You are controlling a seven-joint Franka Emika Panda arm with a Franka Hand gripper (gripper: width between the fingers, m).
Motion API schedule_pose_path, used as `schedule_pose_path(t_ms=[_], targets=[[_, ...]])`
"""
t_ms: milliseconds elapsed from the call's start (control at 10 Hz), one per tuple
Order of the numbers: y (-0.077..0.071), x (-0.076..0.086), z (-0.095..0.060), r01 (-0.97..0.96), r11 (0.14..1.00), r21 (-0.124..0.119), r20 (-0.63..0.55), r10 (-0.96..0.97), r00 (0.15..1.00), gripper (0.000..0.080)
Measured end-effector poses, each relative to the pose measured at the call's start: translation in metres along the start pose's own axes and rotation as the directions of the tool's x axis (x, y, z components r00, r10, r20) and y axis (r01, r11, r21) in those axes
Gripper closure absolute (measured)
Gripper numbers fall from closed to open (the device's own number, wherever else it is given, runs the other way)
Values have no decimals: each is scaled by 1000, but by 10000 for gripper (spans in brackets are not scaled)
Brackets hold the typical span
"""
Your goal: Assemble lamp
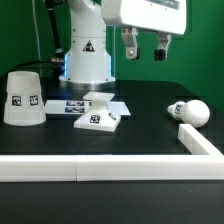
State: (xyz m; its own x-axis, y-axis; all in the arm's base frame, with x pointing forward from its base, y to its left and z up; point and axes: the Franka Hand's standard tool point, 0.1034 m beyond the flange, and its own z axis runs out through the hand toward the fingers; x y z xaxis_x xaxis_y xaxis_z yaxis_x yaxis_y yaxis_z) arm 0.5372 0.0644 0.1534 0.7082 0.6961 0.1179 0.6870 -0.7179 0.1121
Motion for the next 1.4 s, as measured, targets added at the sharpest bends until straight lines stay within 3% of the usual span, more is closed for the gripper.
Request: schedule_pose_path(t_ms=[500,700,800,900,1000,1100,1300,1400], targets=[[-1,-1,0,-3,1000,1,0,3,1000,100],[-11,-25,-4,-34,999,-9,-2,34,999,100],[-15,-49,-5,-50,999,-8,3,50,999,100],[-14,-74,-2,-70,998,7,16,70,997,100],[-11,-87,1,-87,996,8,15,87,996,100],[-11,-97,5,-113,994,14,21,113,993,100],[-11,-94,4,-108,994,13,19,108,994,100],[-12,-94,4,-194,981,12,20,194,981,100]])
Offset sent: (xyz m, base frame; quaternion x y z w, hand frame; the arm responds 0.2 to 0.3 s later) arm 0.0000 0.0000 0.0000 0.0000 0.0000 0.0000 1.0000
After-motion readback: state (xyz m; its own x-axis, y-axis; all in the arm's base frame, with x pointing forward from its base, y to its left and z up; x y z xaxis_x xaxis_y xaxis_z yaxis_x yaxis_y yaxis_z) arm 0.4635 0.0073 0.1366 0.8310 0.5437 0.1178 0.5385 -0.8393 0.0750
